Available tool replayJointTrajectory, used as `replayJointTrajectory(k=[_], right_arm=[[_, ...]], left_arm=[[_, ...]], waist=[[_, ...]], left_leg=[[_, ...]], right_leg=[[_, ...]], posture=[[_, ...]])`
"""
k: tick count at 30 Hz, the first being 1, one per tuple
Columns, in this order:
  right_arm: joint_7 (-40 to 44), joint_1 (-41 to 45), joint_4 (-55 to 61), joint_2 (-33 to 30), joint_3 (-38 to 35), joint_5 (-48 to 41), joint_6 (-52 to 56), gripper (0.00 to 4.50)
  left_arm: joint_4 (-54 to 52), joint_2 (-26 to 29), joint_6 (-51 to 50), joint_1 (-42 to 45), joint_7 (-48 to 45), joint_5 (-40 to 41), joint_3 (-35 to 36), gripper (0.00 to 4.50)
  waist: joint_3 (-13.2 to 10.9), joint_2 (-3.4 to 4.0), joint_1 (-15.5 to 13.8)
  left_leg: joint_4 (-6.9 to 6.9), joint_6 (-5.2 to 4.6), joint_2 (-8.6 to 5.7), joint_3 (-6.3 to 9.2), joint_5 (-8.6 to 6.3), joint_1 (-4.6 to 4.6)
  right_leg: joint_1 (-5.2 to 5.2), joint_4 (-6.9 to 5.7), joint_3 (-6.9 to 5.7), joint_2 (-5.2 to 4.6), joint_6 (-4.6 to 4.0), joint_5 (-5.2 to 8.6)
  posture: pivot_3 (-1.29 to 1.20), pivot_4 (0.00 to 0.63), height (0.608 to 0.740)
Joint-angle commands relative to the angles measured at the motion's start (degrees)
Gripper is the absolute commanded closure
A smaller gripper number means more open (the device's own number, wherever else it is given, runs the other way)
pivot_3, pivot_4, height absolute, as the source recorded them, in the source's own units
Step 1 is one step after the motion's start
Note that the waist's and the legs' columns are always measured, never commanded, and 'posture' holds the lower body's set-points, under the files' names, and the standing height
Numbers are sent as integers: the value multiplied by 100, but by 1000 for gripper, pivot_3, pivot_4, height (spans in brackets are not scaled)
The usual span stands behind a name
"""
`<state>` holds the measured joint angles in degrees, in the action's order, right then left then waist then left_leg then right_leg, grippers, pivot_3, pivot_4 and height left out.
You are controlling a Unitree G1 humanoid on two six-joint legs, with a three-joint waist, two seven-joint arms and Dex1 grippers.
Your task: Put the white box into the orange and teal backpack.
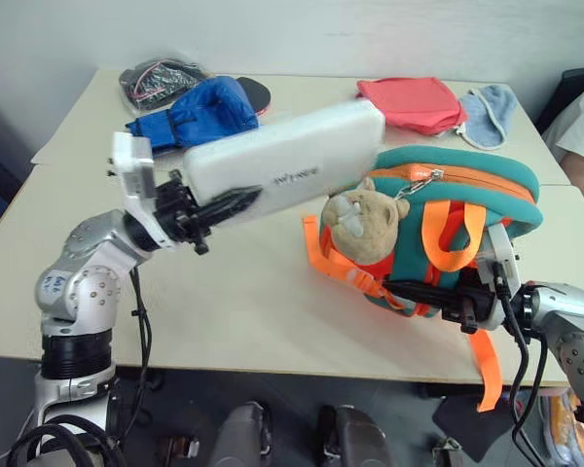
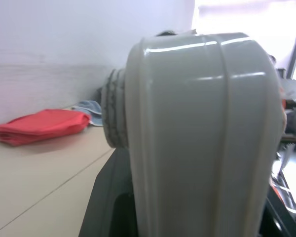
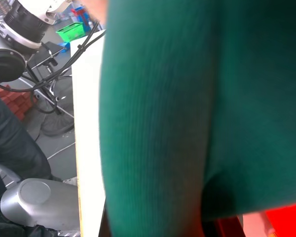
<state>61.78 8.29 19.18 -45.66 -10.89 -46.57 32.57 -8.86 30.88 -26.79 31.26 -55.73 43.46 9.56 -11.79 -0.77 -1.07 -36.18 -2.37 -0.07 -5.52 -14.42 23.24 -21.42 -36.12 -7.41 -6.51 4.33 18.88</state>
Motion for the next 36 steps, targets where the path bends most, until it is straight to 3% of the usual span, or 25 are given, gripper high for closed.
replayJointTrajectory(k=[1,6,10,18,22,28,31,36], right_arm=[[-48,26,159,52,-5,-5,-5,4481],[-122,6,194,96,-22,29,7,4481],[-142,11,212,64,-17,14,54,4481],[22,82,253,-99,32,-16,261,4481],[105,-43,298,-188,-86,-71,333,4481],[62,-221,437,-140,-147,-74,295,4481],[-71,-285,550,-60,-192,-80,256,4500],[-231,-416,623,11,-250,-72,195,4500]], left_arm=[[93,196,367,77,-594,-282,-232,3227],[682,470,1393,273,-1302,-1394,-943,3227],[1378,201,1874,981,-1224,-1995,-1365,3227],[3342,-944,2323,3181,-1425,-2983,-2240,3227],[5060,-1644,2663,4516,-1518,-3350,-2340,3227],[6448,-2551,3215,4976,-1738,-3382,-2104,3227],[6680,-2614,3324,4983,-1725,-3329,-1830,2254],[6650,-2158,3346,4870,-2222,-3189,-1441,781]], waist=[[0,0,-19],[0,0,-36],[0,0,-84],[-1,-2,-171],[-5,-7,-166],[-4,-6,-128],[-5,-7,-109],[-5,-6,-19]], left_leg=[[0,2,1,1,1,0],[-10,-4,1,2,5,0],[-10,-4,1,5,1,3],[-34,-32,-8,2,0,22],[-48,-38,-7,3,0,40],[-74,-49,-3,5,-10,49],[-98,-52,-1,18,-10,77],[-106,-53,-1,20,-9,83]], right_leg=[[0,-1,-2,1,0,0],[5,0,1,0,2,-5],[5,7,0,-3,5,-11],[4,15,-6,-5,20,-20],[-7,13,-14,-4,22,-21],[-7,14,-18,-4,23,-21],[-19,11,-29,-4,25,-23],[-22,8,-31,-5,30,-26]], posture=[[0,150,740],[0,150,740],[0,150,740],[0,150,740],[0,150,740],[0,150,740],[0,150,740],[0,150,740]])
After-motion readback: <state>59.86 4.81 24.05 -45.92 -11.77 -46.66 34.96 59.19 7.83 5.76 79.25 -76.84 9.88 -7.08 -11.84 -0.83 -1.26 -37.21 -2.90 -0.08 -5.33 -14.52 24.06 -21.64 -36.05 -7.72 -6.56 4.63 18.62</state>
